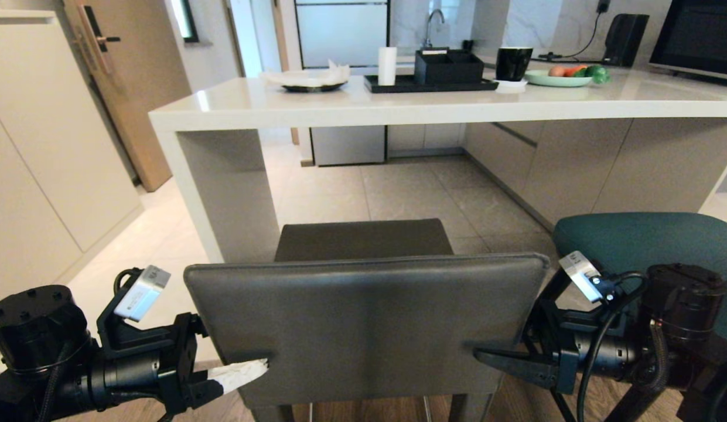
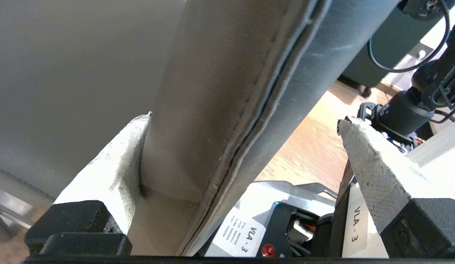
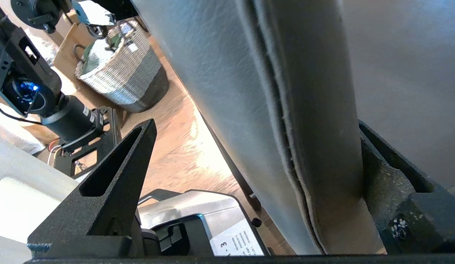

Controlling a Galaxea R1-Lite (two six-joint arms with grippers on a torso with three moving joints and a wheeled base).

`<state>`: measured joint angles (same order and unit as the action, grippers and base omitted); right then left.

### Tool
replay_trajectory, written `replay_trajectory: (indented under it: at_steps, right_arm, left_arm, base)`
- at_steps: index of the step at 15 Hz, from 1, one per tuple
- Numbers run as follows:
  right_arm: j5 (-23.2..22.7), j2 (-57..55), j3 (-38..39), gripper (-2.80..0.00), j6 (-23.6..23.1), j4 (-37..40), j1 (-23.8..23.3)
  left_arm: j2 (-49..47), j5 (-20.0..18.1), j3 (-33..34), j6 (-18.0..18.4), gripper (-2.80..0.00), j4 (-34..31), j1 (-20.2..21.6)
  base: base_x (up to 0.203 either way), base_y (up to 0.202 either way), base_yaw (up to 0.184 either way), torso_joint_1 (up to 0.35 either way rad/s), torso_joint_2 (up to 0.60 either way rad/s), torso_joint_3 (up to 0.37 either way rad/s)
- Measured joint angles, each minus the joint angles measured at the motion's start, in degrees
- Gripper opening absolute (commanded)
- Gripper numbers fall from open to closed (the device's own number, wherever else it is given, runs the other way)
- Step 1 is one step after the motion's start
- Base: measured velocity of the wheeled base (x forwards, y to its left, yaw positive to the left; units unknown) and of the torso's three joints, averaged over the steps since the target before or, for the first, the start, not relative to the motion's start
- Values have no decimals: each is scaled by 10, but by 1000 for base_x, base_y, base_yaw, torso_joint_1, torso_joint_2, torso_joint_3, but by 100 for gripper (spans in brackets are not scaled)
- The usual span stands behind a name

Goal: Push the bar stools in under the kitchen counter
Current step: Pull the gray chair out from under the dining table

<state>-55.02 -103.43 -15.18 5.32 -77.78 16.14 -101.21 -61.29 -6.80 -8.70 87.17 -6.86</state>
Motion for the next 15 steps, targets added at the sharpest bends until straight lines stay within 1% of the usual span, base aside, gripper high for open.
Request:
replay_trajectory:
  at_steps: [2, 4, 9, 10, 12, 13, 15]
  right_arm:
    - [-1, 0, 3, 0, 0, -1, 0]
    - [-4, 0, 4, 0, 0, -2, 0]
    - [-2, 0, 7, 0, 0, -2, -1]
    - [-1, 0, 9, 0, 0, -3, -1]
    - [-1, 3, 18, 0, 0, -5, -7]
    - [0, 7, 24, 0, 0, -5, -14]
    - [0, 16, 38, 0, 0, -4, -30]
  left_arm:
    - [0, 3, 0, 1, 0, 0, 0]
    - [0, 11, 0, 0, 0, 1, -1]
    - [6, 16, 12, 0, 0, 0, -3]
    - [9, 21, 15, 0, 0, 0, -1]
    - [19, 48, 24, -1, 0, 0, 6]
    - [25, 55, 32, -1, 0, 0, 13]
    - [40, 57, 51, 0, 0, 0, 25]
  base:
    - [-155, 0, -1, 0, 6, 7]
    - [0, 0, 0, 0, 0, 0]
    - [0, 0, 0, 0, 0, 0]
    - [0, 0, 0, 0, 0, 0]
    - [0, 0, 0, 0, 0, 0]
    - [0, 0, 0, 0, 0, 0]
    - [0, 0, 0, 0, 0, 0]
